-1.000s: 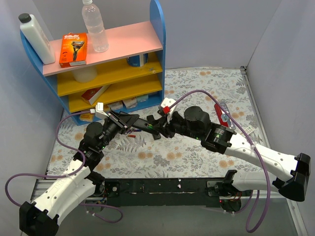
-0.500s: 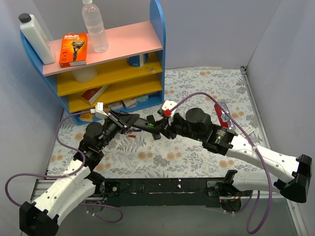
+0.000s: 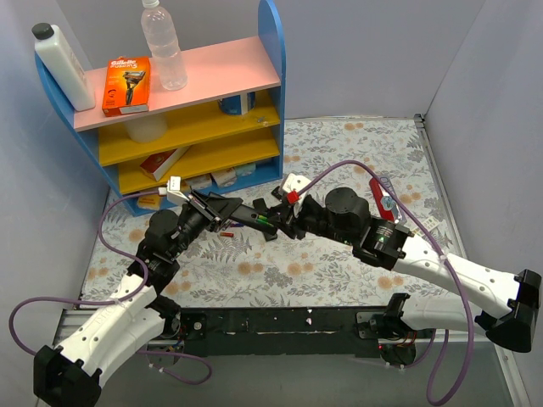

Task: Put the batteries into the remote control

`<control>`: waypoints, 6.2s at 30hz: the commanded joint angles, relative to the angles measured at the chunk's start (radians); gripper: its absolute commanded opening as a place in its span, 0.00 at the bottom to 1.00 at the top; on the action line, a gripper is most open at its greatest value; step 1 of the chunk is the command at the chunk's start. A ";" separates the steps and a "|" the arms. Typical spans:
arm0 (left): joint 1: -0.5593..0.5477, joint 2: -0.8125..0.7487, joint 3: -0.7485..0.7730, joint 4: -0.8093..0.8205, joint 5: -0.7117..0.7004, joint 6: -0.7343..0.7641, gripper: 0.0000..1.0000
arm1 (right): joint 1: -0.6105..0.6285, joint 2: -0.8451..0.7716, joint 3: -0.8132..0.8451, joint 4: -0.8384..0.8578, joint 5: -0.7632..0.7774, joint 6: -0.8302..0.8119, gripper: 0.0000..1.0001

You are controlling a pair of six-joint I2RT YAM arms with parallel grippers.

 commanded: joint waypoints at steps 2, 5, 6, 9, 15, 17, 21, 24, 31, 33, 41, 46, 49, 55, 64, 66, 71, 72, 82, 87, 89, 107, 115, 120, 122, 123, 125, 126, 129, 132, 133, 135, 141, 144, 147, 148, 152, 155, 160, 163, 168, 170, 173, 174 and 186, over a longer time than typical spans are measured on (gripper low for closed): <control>-0.003 -0.002 0.010 0.042 0.018 -0.006 0.00 | 0.003 -0.020 -0.005 0.060 -0.009 -0.024 0.18; -0.003 -0.005 0.010 0.044 0.015 -0.011 0.00 | 0.003 -0.014 -0.005 0.062 -0.007 -0.027 0.18; -0.003 -0.007 0.008 0.044 0.014 -0.012 0.00 | 0.003 -0.017 -0.008 0.060 -0.009 -0.027 0.18; -0.003 -0.005 0.002 0.050 0.012 -0.022 0.00 | 0.003 -0.018 -0.019 0.058 -0.036 -0.029 0.18; -0.003 -0.002 0.005 0.065 0.018 -0.036 0.00 | 0.003 -0.018 -0.027 0.057 -0.053 -0.038 0.18; -0.003 0.000 0.006 0.070 0.024 -0.037 0.00 | 0.003 -0.018 -0.031 0.057 -0.053 -0.041 0.18; -0.003 0.004 0.006 0.076 0.034 -0.042 0.00 | 0.001 -0.020 -0.033 0.060 -0.055 -0.047 0.18; -0.003 0.006 0.002 0.087 0.044 -0.051 0.00 | 0.001 -0.021 -0.038 0.060 -0.061 -0.055 0.18; -0.003 0.001 0.002 0.099 0.057 -0.066 0.00 | -0.006 -0.035 -0.051 0.062 -0.072 -0.075 0.17; -0.003 0.001 0.002 0.105 0.064 -0.074 0.00 | -0.009 -0.038 -0.057 0.062 -0.072 -0.082 0.17; -0.003 0.012 0.014 0.102 0.089 -0.078 0.00 | -0.023 -0.046 -0.057 0.060 -0.079 -0.105 0.16; -0.003 0.010 0.014 0.116 0.084 -0.086 0.00 | -0.026 -0.043 -0.059 0.093 -0.118 -0.087 0.15; -0.003 0.010 0.008 0.128 0.084 -0.097 0.00 | -0.026 -0.040 -0.067 0.117 -0.147 -0.058 0.15; -0.003 0.015 -0.003 0.149 0.083 -0.121 0.00 | -0.026 -0.040 -0.085 0.169 -0.173 -0.024 0.15; -0.003 0.013 -0.021 0.174 0.072 -0.152 0.00 | -0.029 -0.063 -0.125 0.195 -0.136 -0.009 0.13; -0.003 0.015 -0.026 0.185 0.072 -0.163 0.00 | -0.032 -0.069 -0.136 0.195 -0.132 -0.009 0.13; 0.000 0.018 -0.027 0.195 0.075 -0.169 0.00 | -0.043 -0.081 -0.157 0.187 -0.121 -0.017 0.13; 0.000 0.018 -0.026 0.199 0.078 -0.169 0.00 | -0.046 -0.081 -0.160 0.184 -0.121 -0.020 0.13; -0.002 0.021 -0.029 0.211 0.090 -0.167 0.00 | -0.055 -0.051 -0.163 0.181 -0.155 -0.017 0.20; -0.002 0.021 -0.030 0.214 0.092 -0.166 0.00 | -0.055 -0.032 -0.153 0.174 -0.184 -0.024 0.23; -0.002 0.023 -0.030 0.217 0.093 -0.166 0.00 | -0.055 -0.026 -0.148 0.170 -0.190 -0.027 0.25; 0.000 0.035 -0.030 0.222 0.096 -0.163 0.00 | -0.055 -0.020 -0.122 0.140 -0.182 -0.032 0.68; -0.002 0.053 -0.033 0.209 0.112 -0.106 0.00 | -0.057 -0.031 -0.007 0.091 -0.150 0.042 0.84; 0.000 0.075 -0.050 0.255 0.132 -0.106 0.00 | -0.086 -0.011 0.048 0.017 -0.151 0.144 0.93; -0.002 0.079 -0.050 0.271 0.147 -0.105 0.00 | -0.126 0.020 0.087 -0.021 -0.212 0.204 0.93; -0.002 0.084 -0.050 0.289 0.150 -0.105 0.00 | -0.143 0.031 0.099 -0.049 -0.242 0.227 0.93; 0.000 0.089 -0.050 0.303 0.161 -0.100 0.00 | -0.195 0.058 0.126 -0.064 -0.329 0.301 0.93; 0.000 0.090 -0.050 0.313 0.162 -0.100 0.00 | -0.210 0.066 0.133 -0.073 -0.361 0.322 0.93; -0.002 0.092 -0.049 0.332 0.169 -0.098 0.00 | -0.269 0.094 0.147 -0.061 -0.478 0.402 0.93; -0.002 0.095 -0.047 0.340 0.175 -0.098 0.00 | -0.313 0.121 0.142 -0.040 -0.581 0.464 0.92; -0.002 0.098 -0.047 0.341 0.176 -0.098 0.00 | -0.321 0.127 0.140 -0.024 -0.599 0.474 0.92; 0.000 0.101 -0.047 0.350 0.179 -0.101 0.00 | -0.324 0.135 0.139 -0.015 -0.635 0.494 0.90; -0.002 0.112 -0.041 0.372 0.182 -0.103 0.00 | -0.327 0.153 0.113 0.032 -0.682 0.537 0.83; -0.002 0.118 -0.038 0.383 0.185 -0.105 0.00 | -0.329 0.169 0.099 0.031 -0.692 0.543 0.77; -0.002 0.121 -0.038 0.399 0.195 -0.105 0.00 | -0.333 0.180 0.079 0.037 -0.696 0.559 0.69; 0.000 0.121 -0.038 0.404 0.196 -0.102 0.00 | -0.335 0.184 0.074 0.042 -0.698 0.565 0.66; -0.002 0.118 -0.044 0.432 0.207 -0.100 0.00 | -0.348 0.192 0.055 0.058 -0.710 0.591 0.54; -0.002 0.115 -0.046 0.447 0.210 -0.094 0.00 | -0.353 0.201 0.051 0.060 -0.721 0.600 0.36; -0.002 0.121 -0.041 0.491 0.244 -0.074 0.00 | -0.356 0.227 0.059 0.032 -0.738 0.605 0.18; 0.000 0.130 -0.035 0.525 0.267 -0.054 0.00 | -0.356 0.241 0.062 0.031 -0.770 0.619 0.19; 0.000 0.139 -0.020 0.518 0.282 -0.014 0.00 | -0.356 0.242 0.076 0.039 -0.794 0.620 0.40; 0.000 0.142 -0.017 0.519 0.288 -0.002 0.00 | -0.356 0.247 0.081 0.043 -0.808 0.625 0.45; -0.002 0.154 -0.013 0.531 0.302 0.007 0.00 | -0.356 0.255 0.084 0.060 -0.833 0.638 0.48; -0.002 0.161 -0.013 0.534 0.307 0.009 0.00 | -0.356 0.259 0.085 0.062 -0.837 0.642 0.48; -0.002 0.173 -0.007 0.573 0.340 0.038 0.11 | -0.356 0.281 0.097 0.097 -0.908 0.662 0.32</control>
